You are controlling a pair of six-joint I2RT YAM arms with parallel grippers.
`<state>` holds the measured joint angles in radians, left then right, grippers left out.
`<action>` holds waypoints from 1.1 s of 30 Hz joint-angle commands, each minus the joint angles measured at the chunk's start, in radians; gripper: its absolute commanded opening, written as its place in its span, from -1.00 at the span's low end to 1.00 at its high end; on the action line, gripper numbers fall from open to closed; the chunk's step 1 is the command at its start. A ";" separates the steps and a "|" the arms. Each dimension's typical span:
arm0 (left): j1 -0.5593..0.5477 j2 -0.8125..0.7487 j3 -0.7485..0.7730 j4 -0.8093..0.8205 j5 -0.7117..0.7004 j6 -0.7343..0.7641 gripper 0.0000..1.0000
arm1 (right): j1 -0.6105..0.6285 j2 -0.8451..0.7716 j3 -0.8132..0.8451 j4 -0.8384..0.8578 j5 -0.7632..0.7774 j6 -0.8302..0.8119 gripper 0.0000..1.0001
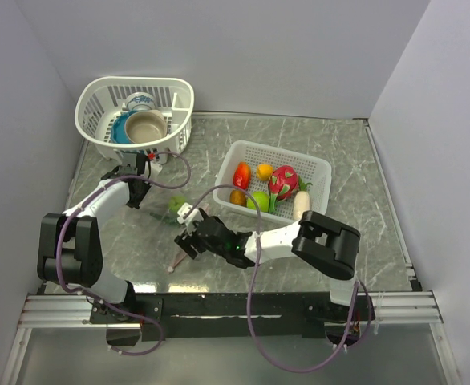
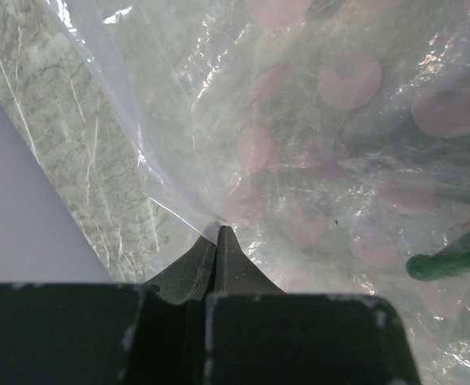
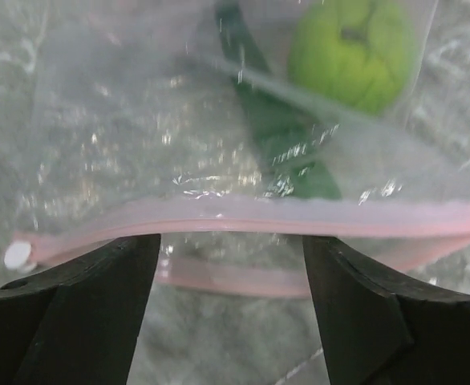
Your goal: Open the zip-top bag and remove the fake food
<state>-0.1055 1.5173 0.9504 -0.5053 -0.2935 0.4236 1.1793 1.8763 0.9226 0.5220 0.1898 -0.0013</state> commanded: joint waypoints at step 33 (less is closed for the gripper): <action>-0.005 -0.034 0.042 -0.012 0.011 0.007 -0.98 | -0.116 0.135 0.168 -0.050 -0.144 -0.002 -0.15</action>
<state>-0.1062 1.5173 0.9508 -0.5064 -0.2932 0.4278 1.0565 2.0266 1.0801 0.4759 0.0635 -0.0345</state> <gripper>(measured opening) 0.020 0.464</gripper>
